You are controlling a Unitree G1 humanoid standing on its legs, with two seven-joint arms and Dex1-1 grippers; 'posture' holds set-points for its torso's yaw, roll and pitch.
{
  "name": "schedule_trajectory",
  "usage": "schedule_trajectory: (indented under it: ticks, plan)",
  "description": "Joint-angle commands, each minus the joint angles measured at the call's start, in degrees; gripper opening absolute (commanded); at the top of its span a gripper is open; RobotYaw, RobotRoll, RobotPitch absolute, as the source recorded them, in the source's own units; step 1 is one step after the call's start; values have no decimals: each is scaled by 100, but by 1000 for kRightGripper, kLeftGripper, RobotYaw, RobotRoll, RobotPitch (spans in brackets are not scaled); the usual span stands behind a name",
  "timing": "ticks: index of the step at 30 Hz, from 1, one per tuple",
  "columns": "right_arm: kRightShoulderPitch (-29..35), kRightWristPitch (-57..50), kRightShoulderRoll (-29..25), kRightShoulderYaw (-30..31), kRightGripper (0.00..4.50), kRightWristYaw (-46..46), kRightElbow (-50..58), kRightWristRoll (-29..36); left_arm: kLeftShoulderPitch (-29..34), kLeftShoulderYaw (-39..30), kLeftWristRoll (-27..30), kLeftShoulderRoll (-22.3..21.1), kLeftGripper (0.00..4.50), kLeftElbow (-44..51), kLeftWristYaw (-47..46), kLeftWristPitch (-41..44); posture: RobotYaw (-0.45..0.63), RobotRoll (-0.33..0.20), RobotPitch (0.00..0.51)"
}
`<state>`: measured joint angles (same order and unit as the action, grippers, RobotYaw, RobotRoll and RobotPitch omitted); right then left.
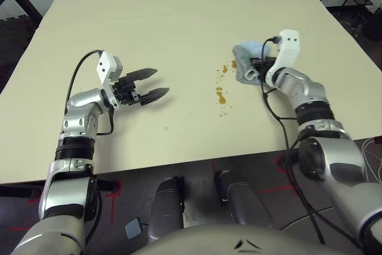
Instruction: Wipe the water off the table with a rag.
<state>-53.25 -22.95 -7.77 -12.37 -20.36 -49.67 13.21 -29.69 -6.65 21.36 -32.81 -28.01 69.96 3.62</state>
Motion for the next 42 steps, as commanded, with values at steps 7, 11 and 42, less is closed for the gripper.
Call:
schedule_trajectory:
  ticks: [7,11,42]
  plan:
    - [-166,-59,790,349,11,-94,-327,-95,194,35,-32,-66,4500,162,0,31,-102,0,160]
    - [-216,12,888,387,10,-52,-393,-111,218,37,-31,-53,4500,193,-21,38,-100,0,160]
    - [-780,187,-1670,-527,6,-91,-946,266,38,171,-56,64,4500,29,8,-2,-141,0,169]
